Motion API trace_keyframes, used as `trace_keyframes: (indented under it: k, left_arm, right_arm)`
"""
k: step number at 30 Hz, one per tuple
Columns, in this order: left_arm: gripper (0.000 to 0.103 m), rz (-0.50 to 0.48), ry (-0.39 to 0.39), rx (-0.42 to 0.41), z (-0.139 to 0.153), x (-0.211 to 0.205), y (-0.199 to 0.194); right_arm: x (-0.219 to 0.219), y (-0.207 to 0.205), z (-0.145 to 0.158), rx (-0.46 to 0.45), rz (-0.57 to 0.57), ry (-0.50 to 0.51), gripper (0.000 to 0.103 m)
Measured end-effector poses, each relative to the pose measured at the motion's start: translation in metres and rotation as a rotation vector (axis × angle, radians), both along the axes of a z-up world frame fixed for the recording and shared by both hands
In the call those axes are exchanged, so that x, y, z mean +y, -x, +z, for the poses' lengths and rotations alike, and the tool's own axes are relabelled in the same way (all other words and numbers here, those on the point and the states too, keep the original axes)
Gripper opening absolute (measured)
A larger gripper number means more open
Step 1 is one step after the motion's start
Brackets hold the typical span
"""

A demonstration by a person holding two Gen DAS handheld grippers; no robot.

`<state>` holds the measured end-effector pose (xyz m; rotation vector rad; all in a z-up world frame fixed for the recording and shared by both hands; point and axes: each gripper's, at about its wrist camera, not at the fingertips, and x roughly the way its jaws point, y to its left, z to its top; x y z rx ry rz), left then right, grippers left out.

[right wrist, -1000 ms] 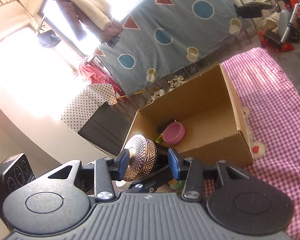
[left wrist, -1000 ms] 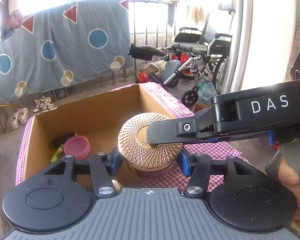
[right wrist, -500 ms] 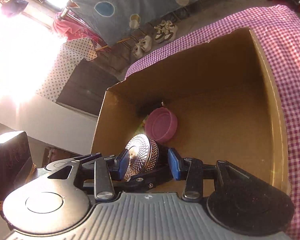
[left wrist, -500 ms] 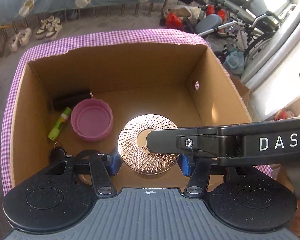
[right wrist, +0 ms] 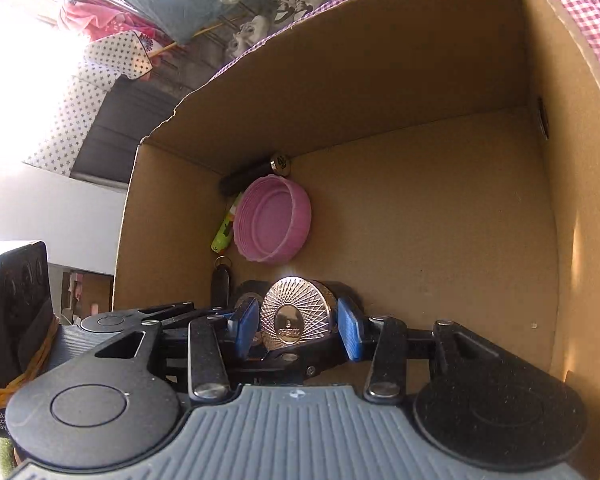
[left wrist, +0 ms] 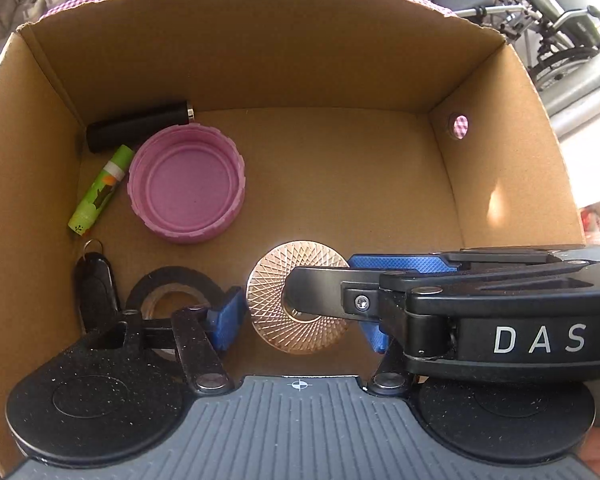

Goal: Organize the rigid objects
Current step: 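Lower the jar into the box and open both grippers, then close both grippers on the green dropper bottle with orange cap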

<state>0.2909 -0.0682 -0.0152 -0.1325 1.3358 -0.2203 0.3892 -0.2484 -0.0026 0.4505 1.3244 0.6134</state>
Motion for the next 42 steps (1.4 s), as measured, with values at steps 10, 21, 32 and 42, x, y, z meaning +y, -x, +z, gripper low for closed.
trace_keyframes:
  k: [10,21,32,42]
  left_arm:
    - [0.072,-0.02,0.007,-0.213,0.06,0.003,0.045]
    - [0.074,-0.106,-0.024,-0.535,0.101,-0.02,0.153]
    - [0.073,-0.196,-0.124,-0.659,0.035,-0.046,0.212]
    - [0.054,-0.211,-0.218,-0.678,0.005,-0.057,0.202]
  right_arm:
    - [-0.059,0.056,0.066,-0.24,-0.134,-0.116,0.05]
    - [-0.115,0.215,0.108,-0.61,-0.22,-0.091,0.051]
    - [-0.065,0.226,0.063,-0.548,-0.158,-0.079,0.051]
    - [-0.014,0.203,0.045,-0.562,-0.023,0.049,0.042]
